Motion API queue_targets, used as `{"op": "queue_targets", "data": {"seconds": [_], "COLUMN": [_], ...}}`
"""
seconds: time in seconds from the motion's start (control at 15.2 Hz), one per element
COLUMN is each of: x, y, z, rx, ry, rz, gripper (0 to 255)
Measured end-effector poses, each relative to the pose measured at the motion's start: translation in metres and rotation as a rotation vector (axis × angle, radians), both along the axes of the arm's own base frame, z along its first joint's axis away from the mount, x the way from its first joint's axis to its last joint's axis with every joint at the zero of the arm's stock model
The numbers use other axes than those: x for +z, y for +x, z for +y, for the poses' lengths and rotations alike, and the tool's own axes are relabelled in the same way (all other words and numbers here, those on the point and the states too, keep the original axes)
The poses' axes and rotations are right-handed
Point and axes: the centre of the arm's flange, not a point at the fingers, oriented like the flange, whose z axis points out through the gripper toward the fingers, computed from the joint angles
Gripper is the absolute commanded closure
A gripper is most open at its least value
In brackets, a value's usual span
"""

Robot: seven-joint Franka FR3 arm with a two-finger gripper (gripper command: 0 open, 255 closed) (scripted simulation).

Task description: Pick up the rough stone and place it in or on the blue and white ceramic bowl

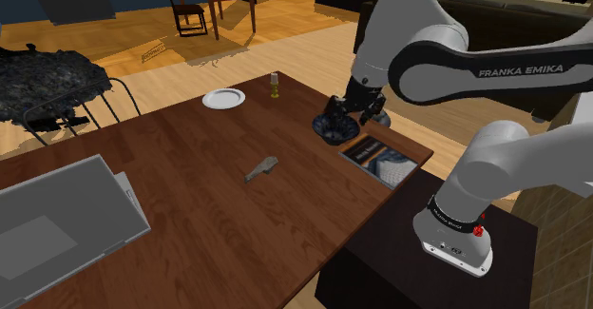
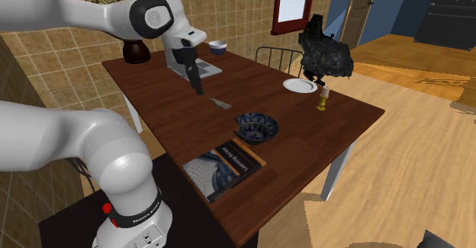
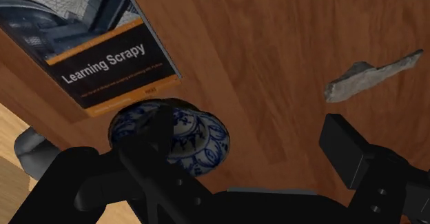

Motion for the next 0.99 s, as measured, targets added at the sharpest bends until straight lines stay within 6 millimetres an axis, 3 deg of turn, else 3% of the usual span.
{"op": "queue_targets", "data": {"seconds": [0.46,0.99], "x": [-0.055,-0.121], "y": [0.028,0.084], "z": [0.064,0.126], "rx": [-0.214,-0.455], "ry": [0.045,0.095], "rz": [-0.066,-0.14], "gripper": [0,0]}}
